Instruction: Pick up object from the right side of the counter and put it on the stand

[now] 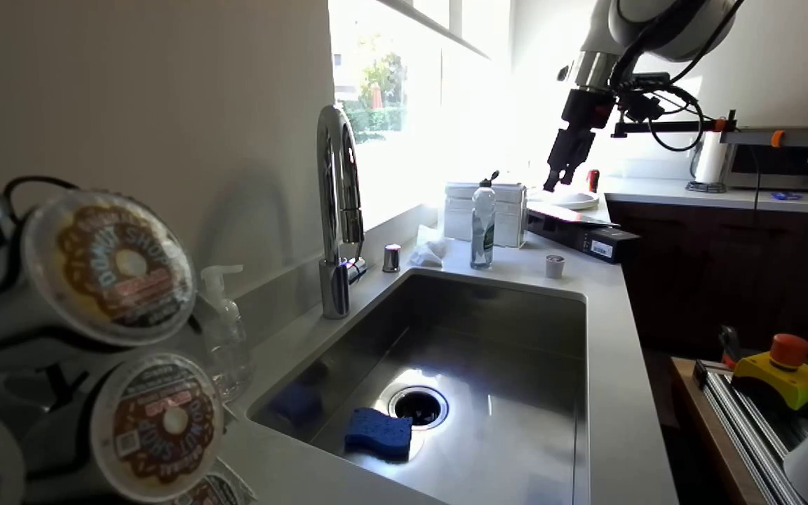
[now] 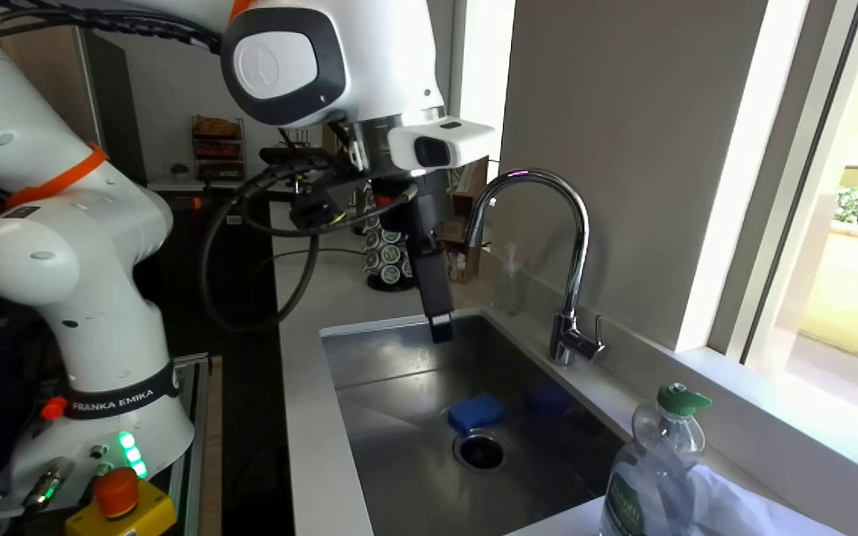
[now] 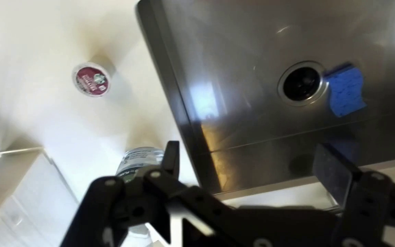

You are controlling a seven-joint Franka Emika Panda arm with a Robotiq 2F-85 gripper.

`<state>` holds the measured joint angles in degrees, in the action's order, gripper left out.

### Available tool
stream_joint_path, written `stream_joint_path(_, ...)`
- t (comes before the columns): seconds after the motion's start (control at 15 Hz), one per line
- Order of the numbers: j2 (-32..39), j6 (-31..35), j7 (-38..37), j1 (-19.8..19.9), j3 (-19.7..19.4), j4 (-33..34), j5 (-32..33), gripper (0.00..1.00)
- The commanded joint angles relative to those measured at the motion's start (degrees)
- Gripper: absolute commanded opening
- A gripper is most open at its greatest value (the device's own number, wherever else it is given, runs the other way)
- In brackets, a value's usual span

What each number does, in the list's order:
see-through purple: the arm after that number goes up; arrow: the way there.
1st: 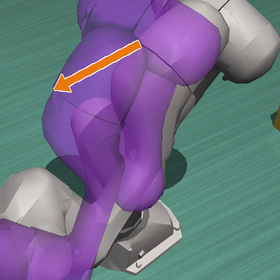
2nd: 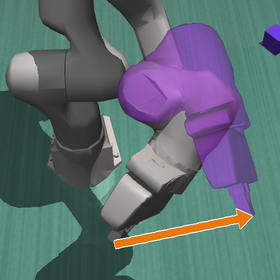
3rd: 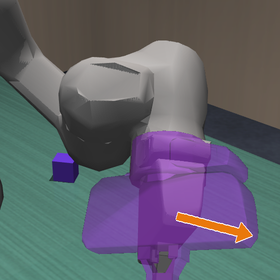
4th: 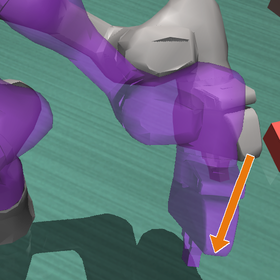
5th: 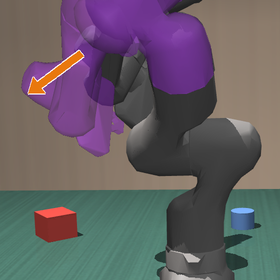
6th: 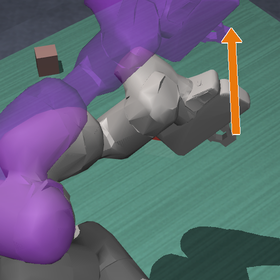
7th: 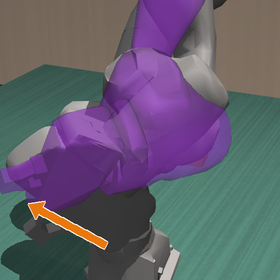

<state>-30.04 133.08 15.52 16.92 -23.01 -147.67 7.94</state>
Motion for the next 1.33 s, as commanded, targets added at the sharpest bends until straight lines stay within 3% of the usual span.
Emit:
stream_joint_path(0.0,7.4,8.0,4.9,2.2,-1.7,0.7,3.9,1.00)
stream_joint_path(0.6,21.2,19.4,6.1,7.7,-1.9,1.8,15.4,1.00)
stream_joint_path(0.67,18.4,17.6,6.5,6.9,-1.9,0.9,12.8,1.00)
stream_joint_path(1.27,20.9,20.1,6.1,7.7,-1.8,0.6,15.5,1.00)
